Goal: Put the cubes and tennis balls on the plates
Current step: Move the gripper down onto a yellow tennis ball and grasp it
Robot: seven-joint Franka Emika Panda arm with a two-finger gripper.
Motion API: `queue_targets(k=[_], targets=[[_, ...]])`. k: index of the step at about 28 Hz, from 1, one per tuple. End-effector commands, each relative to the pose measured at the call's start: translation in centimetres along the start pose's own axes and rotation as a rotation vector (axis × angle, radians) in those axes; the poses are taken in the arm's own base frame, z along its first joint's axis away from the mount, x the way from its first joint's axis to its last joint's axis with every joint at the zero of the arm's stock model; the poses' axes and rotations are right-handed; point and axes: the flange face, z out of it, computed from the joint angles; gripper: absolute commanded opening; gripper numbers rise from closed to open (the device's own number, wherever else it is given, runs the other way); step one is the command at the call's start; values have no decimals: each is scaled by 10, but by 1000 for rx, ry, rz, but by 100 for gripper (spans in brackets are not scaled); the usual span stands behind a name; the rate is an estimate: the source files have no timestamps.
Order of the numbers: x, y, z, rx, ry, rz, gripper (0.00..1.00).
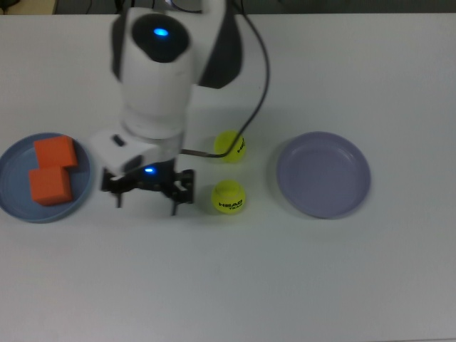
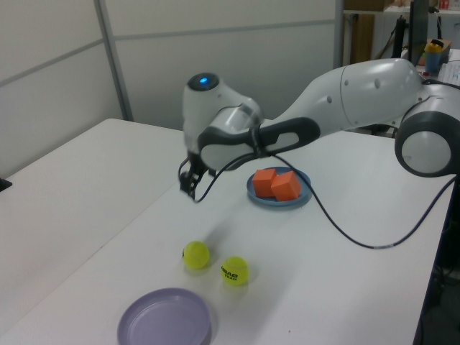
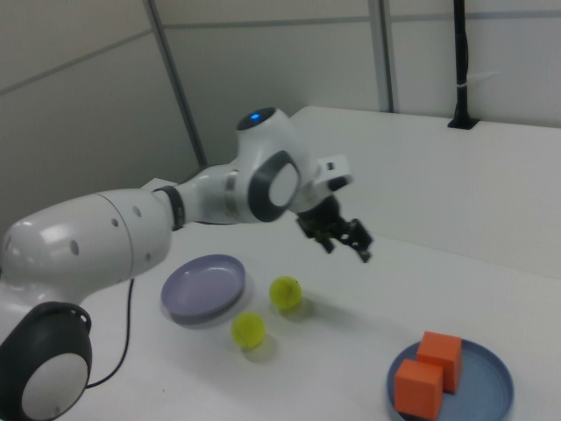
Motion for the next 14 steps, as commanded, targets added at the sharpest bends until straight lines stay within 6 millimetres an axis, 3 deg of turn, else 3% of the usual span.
queue_targets(k=[1,6,9,14], targets=[[-27,-42,-20,-20,-141,-52,100],[-45,-87,-26,-13,-231,-115,100],[-48,-99,-22,-3,-239,-131,100],[-59,-136,-13,9,-251,-185,100]])
